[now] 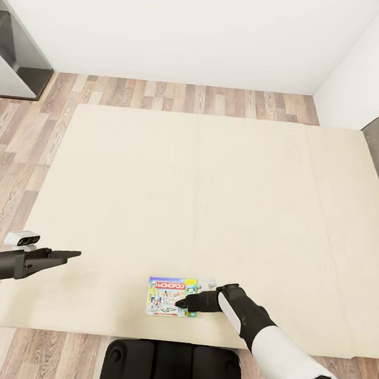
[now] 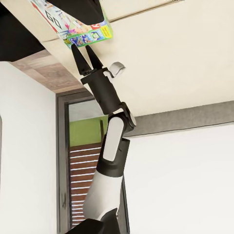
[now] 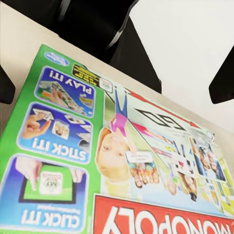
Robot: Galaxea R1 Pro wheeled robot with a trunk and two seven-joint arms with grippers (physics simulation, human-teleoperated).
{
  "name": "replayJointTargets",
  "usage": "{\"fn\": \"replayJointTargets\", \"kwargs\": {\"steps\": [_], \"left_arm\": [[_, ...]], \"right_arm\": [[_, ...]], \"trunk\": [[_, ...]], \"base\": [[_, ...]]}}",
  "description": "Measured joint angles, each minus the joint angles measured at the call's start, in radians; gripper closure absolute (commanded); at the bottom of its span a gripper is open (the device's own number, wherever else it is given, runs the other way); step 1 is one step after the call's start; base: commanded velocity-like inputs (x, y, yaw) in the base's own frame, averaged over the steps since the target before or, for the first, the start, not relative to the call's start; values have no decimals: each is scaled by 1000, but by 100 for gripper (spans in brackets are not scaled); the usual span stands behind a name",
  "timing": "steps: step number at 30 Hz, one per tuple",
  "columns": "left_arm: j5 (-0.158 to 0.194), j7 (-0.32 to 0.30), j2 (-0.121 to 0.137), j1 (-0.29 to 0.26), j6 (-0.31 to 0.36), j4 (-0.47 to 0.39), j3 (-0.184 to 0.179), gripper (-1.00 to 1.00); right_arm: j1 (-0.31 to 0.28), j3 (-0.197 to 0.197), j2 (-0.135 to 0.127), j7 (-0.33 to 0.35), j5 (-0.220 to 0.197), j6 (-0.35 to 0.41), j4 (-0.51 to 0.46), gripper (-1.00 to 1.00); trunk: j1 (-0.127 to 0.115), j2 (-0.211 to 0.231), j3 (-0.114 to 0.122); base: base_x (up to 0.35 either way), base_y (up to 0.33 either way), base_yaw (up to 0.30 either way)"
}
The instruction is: Put all the toys in the child's room - the three board games (two on the bed and one on the table), the two jigsaw puzzles on the table, and the tennis ball on the table - inside the toy box on the table in the child's room.
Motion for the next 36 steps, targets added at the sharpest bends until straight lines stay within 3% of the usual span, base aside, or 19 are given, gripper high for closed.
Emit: {"fn": "replayJointTargets", "kwargs": {"steps": [18,36], "left_arm": [[0,0,0,0,0,0,0,-100],[0,0,0,0,0,0,0,-100]], "right_arm": [[0,0,0,0,0,-1,0,-100],[1,0,1,1,1,-55,1,-100]], "trunk": [[0,0,0],[0,0,0]], "base": [[0,5,0],[0,0,0]]}}
